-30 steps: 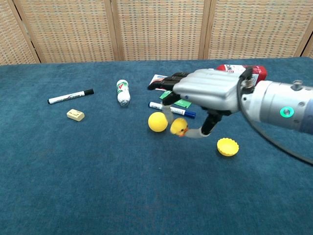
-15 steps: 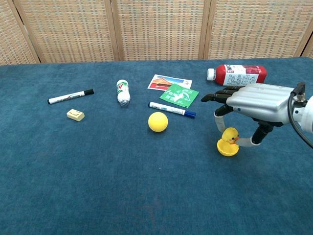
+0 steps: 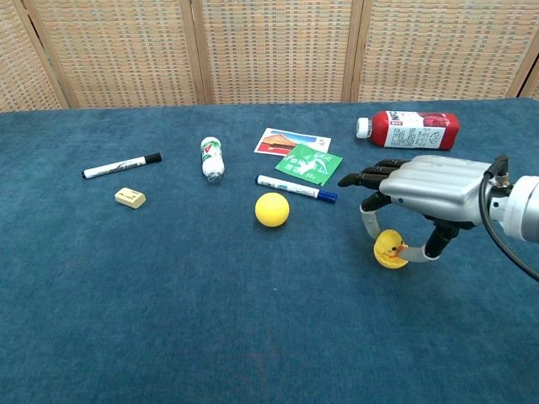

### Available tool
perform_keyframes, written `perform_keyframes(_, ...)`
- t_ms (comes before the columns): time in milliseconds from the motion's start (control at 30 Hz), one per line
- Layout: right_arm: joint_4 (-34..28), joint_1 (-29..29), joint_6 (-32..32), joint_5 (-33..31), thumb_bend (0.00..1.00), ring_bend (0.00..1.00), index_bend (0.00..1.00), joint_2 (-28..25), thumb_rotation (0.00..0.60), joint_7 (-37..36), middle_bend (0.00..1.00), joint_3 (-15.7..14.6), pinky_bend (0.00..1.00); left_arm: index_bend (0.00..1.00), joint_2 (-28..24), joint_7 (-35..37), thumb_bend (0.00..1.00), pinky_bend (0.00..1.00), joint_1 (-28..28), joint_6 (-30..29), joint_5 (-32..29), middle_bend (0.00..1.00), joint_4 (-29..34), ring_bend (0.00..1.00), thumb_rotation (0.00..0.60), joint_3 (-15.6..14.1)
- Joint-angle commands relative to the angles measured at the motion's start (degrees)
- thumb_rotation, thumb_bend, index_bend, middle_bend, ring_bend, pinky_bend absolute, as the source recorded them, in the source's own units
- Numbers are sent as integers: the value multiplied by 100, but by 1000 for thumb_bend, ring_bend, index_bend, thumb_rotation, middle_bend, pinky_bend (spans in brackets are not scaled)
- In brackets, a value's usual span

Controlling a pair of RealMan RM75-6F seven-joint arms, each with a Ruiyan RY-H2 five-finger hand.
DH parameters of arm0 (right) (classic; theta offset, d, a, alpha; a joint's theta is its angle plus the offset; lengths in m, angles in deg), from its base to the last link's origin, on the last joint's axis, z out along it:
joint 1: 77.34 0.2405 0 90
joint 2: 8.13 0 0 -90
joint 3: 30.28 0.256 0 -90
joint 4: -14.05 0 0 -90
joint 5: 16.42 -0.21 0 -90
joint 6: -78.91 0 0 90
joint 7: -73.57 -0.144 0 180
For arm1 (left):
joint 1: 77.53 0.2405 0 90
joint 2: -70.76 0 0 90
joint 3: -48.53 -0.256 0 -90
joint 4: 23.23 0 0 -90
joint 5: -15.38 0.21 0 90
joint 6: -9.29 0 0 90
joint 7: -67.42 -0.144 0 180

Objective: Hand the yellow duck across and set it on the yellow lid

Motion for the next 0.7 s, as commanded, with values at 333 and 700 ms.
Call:
perform_keyframes(333, 15, 60, 158, -113, 327, 0, 484, 64, 600, 160, 0, 24, 0, 0, -11, 0, 0, 0, 4, 25, -21, 0, 7, 0, 600, 3)
perform_keyframes(700, -117, 56, 168, -196, 207, 0, 238, 0, 600, 315, 0, 43, 0, 0, -24, 49, 0, 0, 4, 47, -4, 0, 13, 0, 600, 4)
